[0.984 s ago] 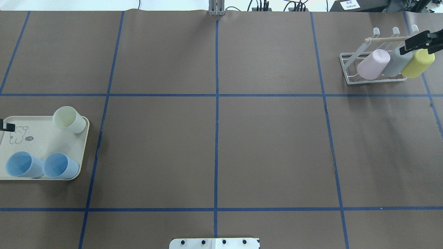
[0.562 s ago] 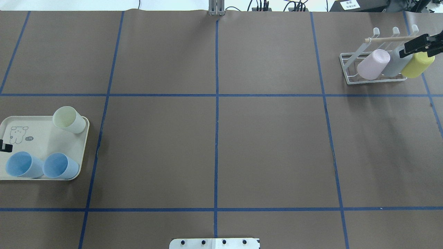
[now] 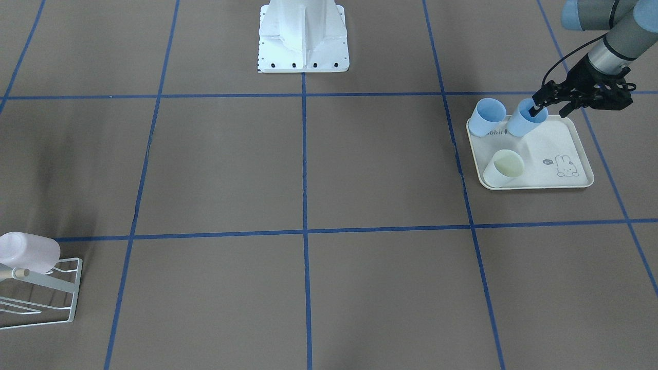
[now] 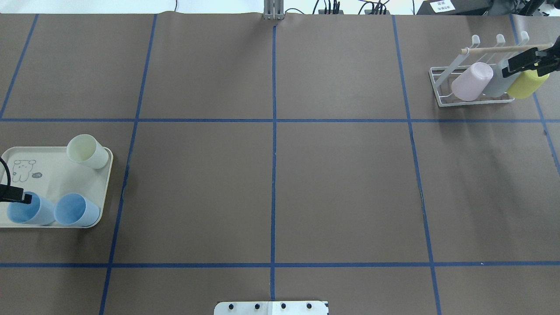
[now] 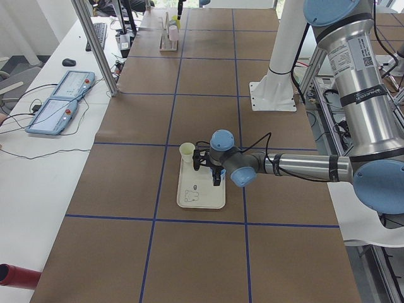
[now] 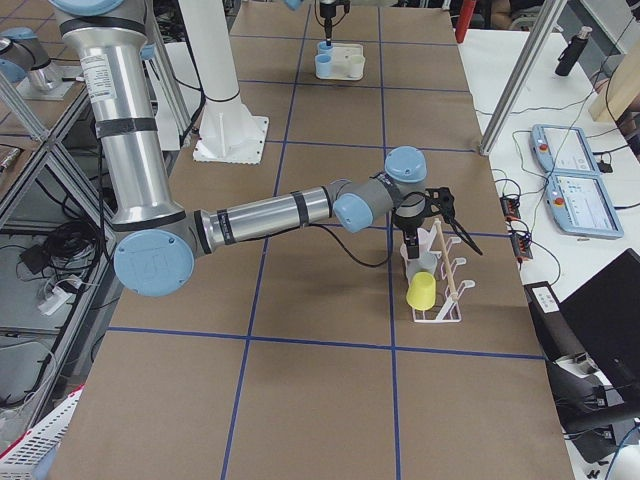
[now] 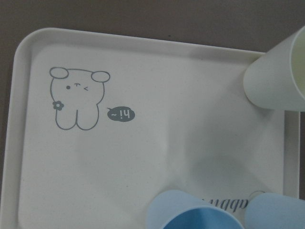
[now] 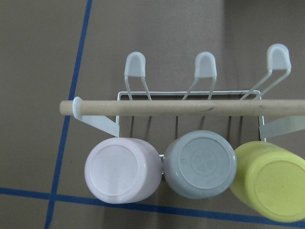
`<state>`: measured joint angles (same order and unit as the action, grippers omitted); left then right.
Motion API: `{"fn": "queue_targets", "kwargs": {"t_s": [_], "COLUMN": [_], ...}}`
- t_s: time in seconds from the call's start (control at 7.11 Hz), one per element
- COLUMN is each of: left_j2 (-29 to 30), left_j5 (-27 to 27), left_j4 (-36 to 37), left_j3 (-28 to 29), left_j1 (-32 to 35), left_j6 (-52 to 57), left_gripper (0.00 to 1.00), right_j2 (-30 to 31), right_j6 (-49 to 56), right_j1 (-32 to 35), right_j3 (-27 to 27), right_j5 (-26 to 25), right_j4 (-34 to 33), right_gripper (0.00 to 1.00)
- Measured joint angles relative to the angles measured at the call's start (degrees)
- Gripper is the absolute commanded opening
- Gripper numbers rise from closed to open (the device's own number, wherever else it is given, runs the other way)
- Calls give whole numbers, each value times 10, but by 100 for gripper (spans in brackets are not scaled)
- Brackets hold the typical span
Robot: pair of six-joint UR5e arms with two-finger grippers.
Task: Transfer IKEA cup to right arm and place on rack
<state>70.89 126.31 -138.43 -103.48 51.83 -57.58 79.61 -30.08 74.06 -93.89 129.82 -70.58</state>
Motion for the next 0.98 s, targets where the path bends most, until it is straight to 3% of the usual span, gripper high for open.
{"fn": "queue_targets", "kwargs": {"t_s": [0.14,0.7,0.98], "left_j2": [4,8,4], "left_j5": [-2,2,4], "left_j4": [0,-1,1], "left_j3": [10,-4,-22], "left_j1": [-4,-3,40], "left_j6": [-6,-35,-29], "left_gripper": [0,0,0], "right_j2": [0,-1,-2], "right_j6": [-1,-2,-3], "right_j1": [-2,-6,-7], "right_j3": [0,-2,-4], "right_j5": [0,-2,-3], "right_j4": [0,1,1], "right_gripper": [99,99,99]}}
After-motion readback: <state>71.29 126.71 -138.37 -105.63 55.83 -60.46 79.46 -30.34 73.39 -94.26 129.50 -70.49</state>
